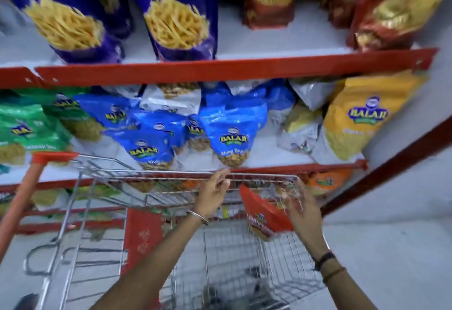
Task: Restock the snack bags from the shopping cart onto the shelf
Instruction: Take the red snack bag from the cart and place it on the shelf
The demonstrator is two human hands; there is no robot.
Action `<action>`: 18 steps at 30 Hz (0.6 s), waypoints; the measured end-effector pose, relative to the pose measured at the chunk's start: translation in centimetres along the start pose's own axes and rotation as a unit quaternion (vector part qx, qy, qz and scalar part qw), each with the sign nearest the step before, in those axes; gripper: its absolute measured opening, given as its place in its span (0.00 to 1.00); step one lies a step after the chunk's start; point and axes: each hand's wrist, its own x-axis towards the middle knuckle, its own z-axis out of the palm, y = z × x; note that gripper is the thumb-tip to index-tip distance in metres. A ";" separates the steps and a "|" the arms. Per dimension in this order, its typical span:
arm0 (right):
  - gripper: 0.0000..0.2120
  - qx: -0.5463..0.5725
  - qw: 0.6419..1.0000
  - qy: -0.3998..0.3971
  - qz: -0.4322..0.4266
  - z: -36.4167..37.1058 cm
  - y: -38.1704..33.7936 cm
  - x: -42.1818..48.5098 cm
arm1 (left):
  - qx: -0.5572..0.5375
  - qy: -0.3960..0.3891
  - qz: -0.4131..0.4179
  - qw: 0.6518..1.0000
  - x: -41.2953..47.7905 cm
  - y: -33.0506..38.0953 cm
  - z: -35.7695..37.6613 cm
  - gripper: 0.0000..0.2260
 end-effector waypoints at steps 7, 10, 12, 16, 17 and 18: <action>0.36 -0.001 0.977 -0.092 0.193 0.4 11.6 -2.5 | 0.000 -0.100 -0.178 0.979 3.2 -8.1 7.2 0.27; 0.29 -0.045 0.955 -0.169 0.238 1.4 15.5 -1.6 | -0.061 -0.090 -0.226 0.968 5.0 -11.4 9.3 0.34; 0.21 -0.051 0.948 -0.177 0.261 2.1 17.0 -0.7 | -0.083 -0.071 -0.242 0.964 5.9 -13.8 10.5 0.34; 0.10 -0.077 0.959 -0.133 0.239 3.5 18.8 0.6 | -0.081 -0.044 -0.245 0.965 6.9 -16.9 11.9 0.21; 0.09 -0.085 0.961 -0.115 0.237 3.7 19.3 0.6 | -0.075 -0.053 -0.249 0.964 7.2 -17.5 11.9 0.19; 0.07 -0.093 0.963 -0.093 0.233 3.9 19.6 0.6 | -0.072 -0.067 -0.249 0.964 7.2 -17.8 11.9 0.18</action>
